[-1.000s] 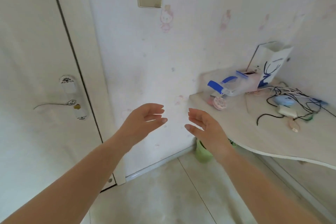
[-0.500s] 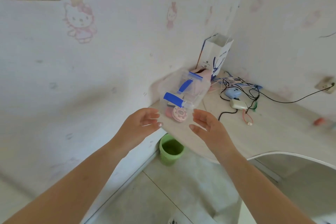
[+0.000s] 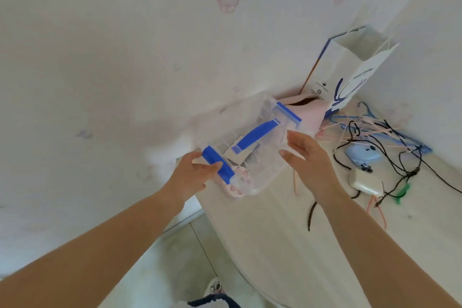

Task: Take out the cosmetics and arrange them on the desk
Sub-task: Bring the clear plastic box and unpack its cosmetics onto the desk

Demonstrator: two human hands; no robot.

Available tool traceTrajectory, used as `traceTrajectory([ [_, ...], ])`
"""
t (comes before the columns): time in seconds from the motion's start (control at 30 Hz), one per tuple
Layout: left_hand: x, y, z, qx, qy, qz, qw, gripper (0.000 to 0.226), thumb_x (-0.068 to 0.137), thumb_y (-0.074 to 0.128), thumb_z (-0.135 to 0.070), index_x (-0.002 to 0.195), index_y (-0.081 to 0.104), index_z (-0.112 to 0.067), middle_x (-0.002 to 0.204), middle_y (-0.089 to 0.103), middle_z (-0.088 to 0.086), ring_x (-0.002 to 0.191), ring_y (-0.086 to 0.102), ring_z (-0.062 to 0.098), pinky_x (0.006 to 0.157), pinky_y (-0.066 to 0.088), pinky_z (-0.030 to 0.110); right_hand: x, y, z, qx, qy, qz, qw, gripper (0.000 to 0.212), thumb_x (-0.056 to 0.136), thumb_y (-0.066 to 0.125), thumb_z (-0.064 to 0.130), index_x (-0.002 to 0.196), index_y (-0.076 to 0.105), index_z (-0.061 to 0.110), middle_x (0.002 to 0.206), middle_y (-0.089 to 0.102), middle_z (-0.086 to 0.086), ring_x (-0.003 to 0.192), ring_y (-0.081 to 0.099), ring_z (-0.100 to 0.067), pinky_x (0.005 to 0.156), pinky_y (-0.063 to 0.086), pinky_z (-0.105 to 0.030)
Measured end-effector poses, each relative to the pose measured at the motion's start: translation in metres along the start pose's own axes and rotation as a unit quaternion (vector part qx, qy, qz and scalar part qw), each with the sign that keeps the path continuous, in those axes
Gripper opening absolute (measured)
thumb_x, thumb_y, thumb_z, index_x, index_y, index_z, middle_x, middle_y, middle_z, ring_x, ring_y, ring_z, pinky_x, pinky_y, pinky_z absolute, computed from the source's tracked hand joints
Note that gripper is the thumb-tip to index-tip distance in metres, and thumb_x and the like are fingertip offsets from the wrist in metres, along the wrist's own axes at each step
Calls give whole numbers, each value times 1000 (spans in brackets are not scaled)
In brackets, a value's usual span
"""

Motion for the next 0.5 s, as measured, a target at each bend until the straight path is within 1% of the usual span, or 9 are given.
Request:
traceTrajectory([
  [0.07, 12, 12, 1, -7, -25, -34, 999, 55, 82, 69, -34, 127, 40, -20, 100, 64, 0, 103, 64, 19, 92, 50, 38, 37, -14, -11, -34, -8, 15, 999, 42, 84, 68, 18, 122, 53, 27, 126, 55, 11, 117, 50, -3, 96, 38, -19],
  [0.13, 19, 18, 4, -8, -39, -49, 998, 55, 81, 68, -38, 125, 43, -19, 102, 67, 1, 96, 67, 16, 90, 52, 37, 68, -26, -22, -91, -28, 18, 995, 44, 84, 67, 23, 125, 52, 28, 128, 53, 10, 118, 49, -6, 101, 37, -25],
  [0.17, 22, 20, 7, -8, -50, -55, 997, 53, 81, 68, -40, 124, 44, -19, 103, 68, 1, 94, 68, 15, 90, 52, 38, 82, -30, -26, -121, -37, 23, 992, 44, 84, 67, 25, 126, 51, 28, 128, 53, 8, 116, 48, -7, 100, 37, -26],
  [0.23, 24, 22, 11, -17, -68, -59, 996, 47, 82, 66, -42, 119, 47, -19, 103, 69, 1, 89, 70, 15, 89, 53, 38, 105, -38, -32, -163, -46, 27, 985, 45, 84, 66, 27, 127, 51, 27, 125, 52, 7, 111, 48, -8, 92, 35, -24],
  [0.33, 25, 26, 15, -31, -86, -51, 995, 38, 84, 62, -43, 112, 54, -18, 100, 72, 1, 86, 72, 16, 83, 54, 34, 127, -42, -34, -198, -58, 50, 977, 47, 86, 64, 25, 131, 49, 20, 113, 46, 11, 103, 45, -9, 86, 32, -21],
  [0.4, 26, 28, 17, -35, -84, -56, 994, 37, 85, 62, -43, 110, 57, -17, 101, 72, 2, 87, 72, 18, 84, 55, 36, 137, -40, -37, -216, -54, 67, 973, 48, 87, 63, 24, 132, 48, 15, 109, 43, 9, 98, 42, -8, 85, 31, -21],
  [0.5, 26, 33, 19, -44, -82, -68, 993, 37, 85, 62, -43, 109, 59, -16, 101, 73, 2, 89, 72, 21, 88, 54, 39, 150, -35, -42, -232, -43, 86, 968, 49, 88, 62, 27, 132, 46, 13, 107, 47, 6, 97, 45, -12, 83, 34, -23],
])
Point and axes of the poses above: each hand's wrist, its own x-axis towards the middle knuckle, its own y-axis out of the palm, z = x × y, the point moved 3 cm from there along x, towards the middle knuckle
